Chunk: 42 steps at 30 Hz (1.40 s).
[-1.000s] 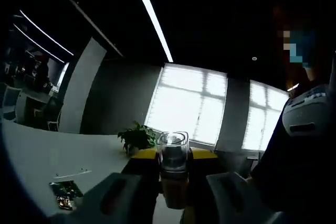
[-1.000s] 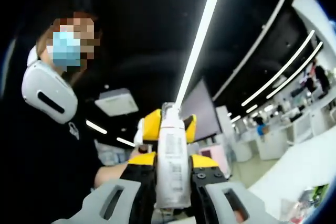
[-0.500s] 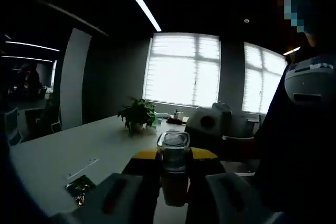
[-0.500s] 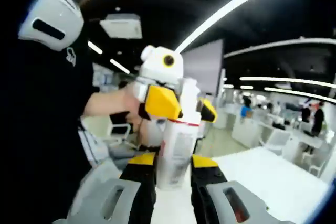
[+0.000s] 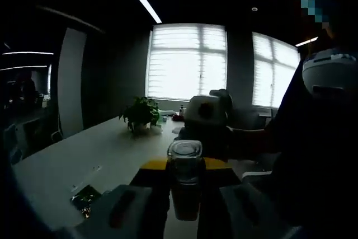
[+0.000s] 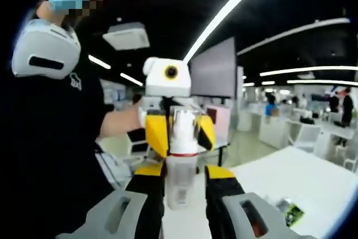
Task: Arrange the skincare products in the storage area until every visible bottle or jar stands upright without overlapping.
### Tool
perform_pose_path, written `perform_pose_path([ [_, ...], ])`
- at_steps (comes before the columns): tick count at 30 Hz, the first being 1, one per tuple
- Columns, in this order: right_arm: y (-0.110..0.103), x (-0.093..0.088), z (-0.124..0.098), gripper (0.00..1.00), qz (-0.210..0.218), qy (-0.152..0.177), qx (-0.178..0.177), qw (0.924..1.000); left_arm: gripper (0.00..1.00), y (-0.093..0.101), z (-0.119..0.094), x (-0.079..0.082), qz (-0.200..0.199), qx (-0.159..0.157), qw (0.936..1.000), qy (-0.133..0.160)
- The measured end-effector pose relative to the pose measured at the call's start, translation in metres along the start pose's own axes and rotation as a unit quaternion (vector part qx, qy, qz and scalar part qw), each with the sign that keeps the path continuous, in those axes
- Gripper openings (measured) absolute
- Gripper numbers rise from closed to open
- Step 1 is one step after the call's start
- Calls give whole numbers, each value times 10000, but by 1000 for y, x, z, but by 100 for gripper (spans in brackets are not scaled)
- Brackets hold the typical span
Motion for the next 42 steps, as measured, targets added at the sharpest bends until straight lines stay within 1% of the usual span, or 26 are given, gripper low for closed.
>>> perform_pose_path([
  [2, -2, -1, 2, 19, 118, 44, 65, 9999, 24, 2, -1, 1, -17, -29, 10000, 20],
  [4, -6, -2, 3, 15, 89, 26, 125, 9999, 24, 2, -1, 0, 36, -21, 10000, -9],
  [7, -7, -3, 4, 13, 4, 43, 131, 9999, 24, 3, -2, -1, 51, -22, 10000, -15],
  [9, -9, -3, 3, 12, 35, 15, 168, 9999, 24, 5, -2, -1, 84, -79, 9999, 1],
  [11, -7, -4, 1, 12, -141, 30, 112, 9998, 24, 5, -1, -2, 147, -47, 9999, 7],
  [13, -9, -5, 0, 12, -75, 9, 127, 9999, 24, 6, 1, -4, 162, -73, 9998, 4],
  [16, -10, -5, -2, 12, -80, 24, 122, 9999, 24, 7, 2, -4, 154, -87, 9998, 36],
  [20, -11, -5, -2, 12, -116, 60, 114, 9998, 25, 9, 2, -4, 255, -131, 9996, 60],
  [23, -11, -5, -3, 12, -133, 128, 103, 9998, 26, 9, 3, -5, 199, -113, 9997, 94],
  [24, -11, -5, -3, 12, -108, 167, 88, 9998, 30, 8, 2, -6, 181, -40, 9997, 141],
  [27, -9, -5, -5, 12, -86, 242, 74, 9996, 40, 8, 0, -13, 147, 93, 9998, 109],
  [32, -6, -10, -9, 12, -94, 204, -3, 9997, 51, 7, -8, -18, 92, 292, 9994, 154],
  [38, -2, -15, -13, 12, -33, 186, -57, 9998, 62, 0, -21, -27, 83, 722, 9973, 98],
  [42, -1, -17, -14, 12, -35, 180, -73, 9998, 75, -6, -29, -33, 116, 1013, 9948, -1],
])
Point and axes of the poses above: the point that each gripper's makers call its tool centre point, and the gripper's own axes: z roughly forward along the fingers, y roughly to its right, x roughly out of its top, the point moved 3 cm from there along -z, roughly backward along the fingers, and after that the axes turned 13 degrees about y, right-handed, at the moved point
